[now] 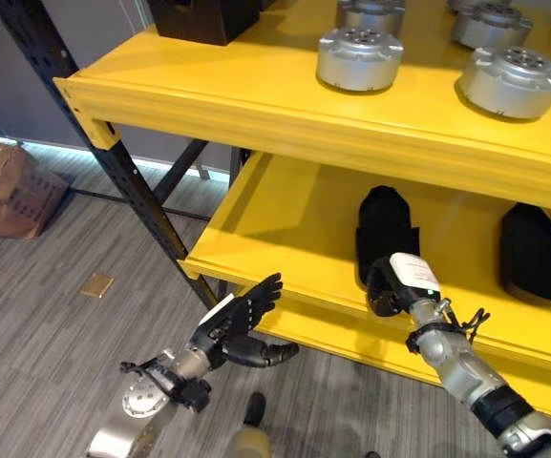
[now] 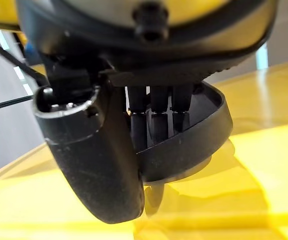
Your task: Move parts from the plastic box to the shelf.
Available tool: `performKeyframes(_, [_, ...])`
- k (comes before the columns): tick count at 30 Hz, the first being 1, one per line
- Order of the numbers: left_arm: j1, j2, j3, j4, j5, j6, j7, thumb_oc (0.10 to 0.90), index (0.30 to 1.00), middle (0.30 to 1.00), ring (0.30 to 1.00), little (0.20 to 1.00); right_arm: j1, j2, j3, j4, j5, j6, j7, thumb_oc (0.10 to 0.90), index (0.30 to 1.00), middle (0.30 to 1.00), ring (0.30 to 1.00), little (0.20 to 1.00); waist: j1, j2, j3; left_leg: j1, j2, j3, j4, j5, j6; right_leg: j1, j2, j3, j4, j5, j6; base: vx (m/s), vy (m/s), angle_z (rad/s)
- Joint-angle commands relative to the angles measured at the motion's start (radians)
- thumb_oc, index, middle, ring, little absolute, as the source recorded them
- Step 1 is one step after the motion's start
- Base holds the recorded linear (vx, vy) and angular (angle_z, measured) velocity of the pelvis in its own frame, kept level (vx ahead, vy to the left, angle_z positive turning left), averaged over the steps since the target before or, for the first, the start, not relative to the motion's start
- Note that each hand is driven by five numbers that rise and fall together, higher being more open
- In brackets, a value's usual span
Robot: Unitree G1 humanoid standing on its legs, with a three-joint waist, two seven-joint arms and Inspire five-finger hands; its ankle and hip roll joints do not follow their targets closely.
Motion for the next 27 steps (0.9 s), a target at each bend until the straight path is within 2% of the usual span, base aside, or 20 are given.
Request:
performKeyframes(1, [-0.093,-0.011,0.055,-0.086,-0.008,-0.152,0.010,0.900,1.000,1.000,1.000,1.000,-0.179,-0.005,-0.026,0.056,0.032,0.030,-0.039,0.400,0.300,0.300,0.300,0.300,0.021,-0.007,-0.036,0.092,0.024,0.151,-0.009,-0.144,0.048,-0.058,0.009,-0.049,0.005,0.009,-0.043,0.04,-0.047,0.05])
performKeyframes(4, [-0.115,-0.019,0.051,-0.087,-0.006,-0.152,-0.004,0.900,1.000,1.000,1.000,1.000,-0.203,0.015,-0.031,0.121,0.076,0.030,-0.044,0.400,0.300,0.300,0.300,0.300,0.027,-0.008,-0.029,0.088,0.024,0.149,-0.009,-0.142,0.048,-0.061,0.009,-0.051,0.004,0.013,-0.042,0.02,-0.027,0.02])
performKeyframes(6, [-0.133,-0.024,0.039,-0.094,-0.008,-0.151,0.003,0.900,1.000,1.000,1.000,1.000,-0.228,0.034,-0.036,0.172,0.189,0.011,-0.006,0.400,0.300,0.300,0.300,0.300,0.033,-0.006,-0.022,0.085,0.025,0.144,-0.009,-0.139,0.048,-0.064,0.010,-0.050,0.004,0.016,-0.042,0.00,0.000,0.00])
performKeyframes(9, [-0.151,-0.031,0.035,-0.102,0.011,-0.147,0.022,0.900,1.000,1.000,1.000,1.000,-0.256,0.059,-0.051,0.224,0.235,0.013,-0.004,0.400,0.300,0.300,0.300,0.300,0.041,-0.004,-0.010,0.084,0.026,0.138,-0.009,-0.137,0.047,-0.065,0.009,-0.051,0.009,0.017,-0.043,0.02,-0.031,0.00])
performKeyframes(12, [-0.175,-0.027,0.029,-0.097,0.007,-0.128,0.026,0.900,1.000,1.000,1.000,1.000,-0.298,0.068,-0.057,0.270,0.213,0.004,-0.002,0.400,0.300,0.300,0.300,0.300,0.050,-0.002,0.003,0.073,0.028,0.132,-0.006,-0.135,0.047,-0.073,0.010,-0.051,0.014,0.016,-0.043,-0.01,-0.064,0.03])
performKeyframes(18, [-0.191,-0.022,0.019,-0.091,0.012,-0.145,0.022,0.900,1.000,1.000,1.000,1.000,-0.383,0.052,-0.041,0.324,0.176,0.003,0.013,0.400,0.300,0.300,0.300,0.300,0.060,0.014,0.034,0.048,0.027,0.127,-0.001,-0.123,0.045,-0.091,0.008,-0.051,0.018,0.021,-0.047,-0.04,-0.020,0.10])
performKeyframes(27, [-0.186,-0.017,0.009,-0.093,-0.005,-0.143,0.010,0.900,1.000,1.000,1.000,1.000,-0.414,0.030,-0.027,0.372,0.121,-0.018,0.019,0.400,0.300,0.300,0.300,0.300,0.066,0.021,0.041,0.047,0.023,0.124,0.005,-0.120,0.047,-0.092,0.001,-0.055,0.022,0.023,-0.046,0.01,-0.001,0.02])
